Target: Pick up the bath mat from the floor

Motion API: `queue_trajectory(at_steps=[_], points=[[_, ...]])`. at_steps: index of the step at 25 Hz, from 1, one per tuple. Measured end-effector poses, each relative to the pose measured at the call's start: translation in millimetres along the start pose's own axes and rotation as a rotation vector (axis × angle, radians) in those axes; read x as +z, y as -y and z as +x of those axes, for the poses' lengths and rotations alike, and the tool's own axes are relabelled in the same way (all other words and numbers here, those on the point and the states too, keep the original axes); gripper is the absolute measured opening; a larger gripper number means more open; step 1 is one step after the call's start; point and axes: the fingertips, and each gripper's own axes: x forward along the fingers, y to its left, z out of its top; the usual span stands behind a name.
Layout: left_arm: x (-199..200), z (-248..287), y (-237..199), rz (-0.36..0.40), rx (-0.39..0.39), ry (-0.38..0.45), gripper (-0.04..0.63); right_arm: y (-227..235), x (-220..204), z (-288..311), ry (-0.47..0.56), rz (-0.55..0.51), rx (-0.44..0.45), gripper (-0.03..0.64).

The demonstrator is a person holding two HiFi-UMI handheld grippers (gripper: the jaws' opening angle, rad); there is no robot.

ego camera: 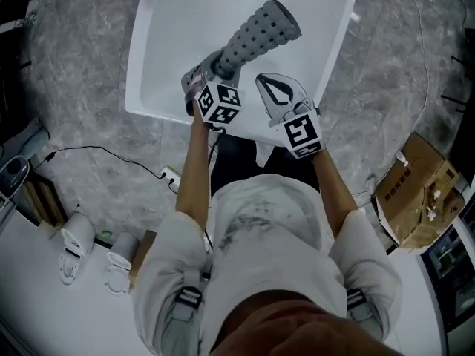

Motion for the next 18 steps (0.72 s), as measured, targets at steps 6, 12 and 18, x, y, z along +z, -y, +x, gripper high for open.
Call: queue_trajectory(at_steps=[6, 12, 18], points=[[26.5, -37.2, -9.7, -0.034, 0.034, 0.045, 0.207, 1.1, 32.2, -16.9, 0.021, -0.020, -0.021, 0.002], [49.2, -76.0, -13.7, -0.080, 0.056, 0.083, 0.207, -5.5, 59.7, -36.6, 0.035, -0.058, -0.012, 0.002], [69.4, -109.6, -21.6, -0.094, 0.083, 0.119, 0.207, -9.8, 87.6, -46.3, 0.055, -0.083, -0.010, 0.002]])
